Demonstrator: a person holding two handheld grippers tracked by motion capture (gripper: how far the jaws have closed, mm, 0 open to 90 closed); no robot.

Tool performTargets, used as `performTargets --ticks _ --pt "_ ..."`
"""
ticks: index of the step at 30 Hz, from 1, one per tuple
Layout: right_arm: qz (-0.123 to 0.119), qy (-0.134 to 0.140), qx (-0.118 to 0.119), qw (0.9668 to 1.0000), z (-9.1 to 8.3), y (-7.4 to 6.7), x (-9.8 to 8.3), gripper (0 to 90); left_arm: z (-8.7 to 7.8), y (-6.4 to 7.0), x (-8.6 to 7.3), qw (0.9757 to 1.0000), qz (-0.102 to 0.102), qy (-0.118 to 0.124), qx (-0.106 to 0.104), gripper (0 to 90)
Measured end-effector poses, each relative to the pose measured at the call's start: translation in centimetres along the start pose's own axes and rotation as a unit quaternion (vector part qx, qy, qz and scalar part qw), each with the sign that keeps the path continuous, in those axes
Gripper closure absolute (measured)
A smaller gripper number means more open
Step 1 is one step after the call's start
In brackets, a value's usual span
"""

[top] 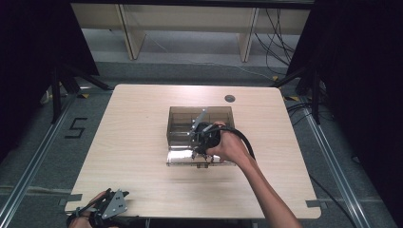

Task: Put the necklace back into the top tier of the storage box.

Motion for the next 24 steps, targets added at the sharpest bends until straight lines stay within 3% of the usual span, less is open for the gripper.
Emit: performTargets --ticks 3,5,8,9,13,15,18,21,23,24 --pt "0.0 0.001 0.005 1.0 0.4 0.1 -0.1 75.8 -0.2 -0.1 0.0 0.9999 -0.001 -0.005 -0.01 18.4" --pt "0.009 -0.01 0.008 0.9999 0.6 0.1 -0.2 75.8 -0.1 0.0 0.0 1.0 0.004 -0.005 -0.003 18.4" --pt "-0.001 -0.007 0.01 0.9999 1.1 0.3 -0.2 75.6 -0.2 -0.1 0.0 0.9999 0.012 -0.005 -0.002 18.4" --pt "0.001 -0.005 0.012 0.9999 1.2 0.3 -0.2 75.2 -0.2 0.0 0.0 1.0 0.005 -0.004 -0.004 18.4" --pt "0.004 -0.002 0.011 0.9999 1.5 0.4 -0.3 66.8 -0.2 -0.1 0.0 1.0 0.003 -0.003 -0.004 18.4" --pt "0.012 0.0 0.006 0.9999 1.3 0.4 -0.3 60.3 -0.2 -0.1 0.0 0.9999 0.011 -0.005 -0.002 18.4" --pt "0.026 0.011 0.003 0.9996 0.8 0.7 -0.5 58.3 -0.2 0.0 0.0 1.0 0.004 -0.003 -0.004 18.4" --pt "0.028 0.014 0.0 0.9995 0.3 0.8 -0.8 56.5 -0.3 -0.1 0.0 0.9999 0.003 -0.01 -0.013 18.4" --pt "0.025 0.019 -0.003 0.9995 0.0 1.0 -0.9 55.7 -0.1 0.0 0.0 1.0 0.003 -0.003 -0.003 18.4" --pt "0.027 0.024 -0.004 0.9993 -0.1 1.1 -1.0 55.2 -0.2 -0.1 0.0 0.9999 0.003 -0.01 -0.012 18.4"
Point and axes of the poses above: each handheld gripper's, and its own axes: z roughly forward along the jaws, x roughly out of its top, y roughly to its right, the point moved 2 cm from there along z, roughly forward along the jaws, and after that the axes turned 10 degrees about -x, right-handed, at the moved point
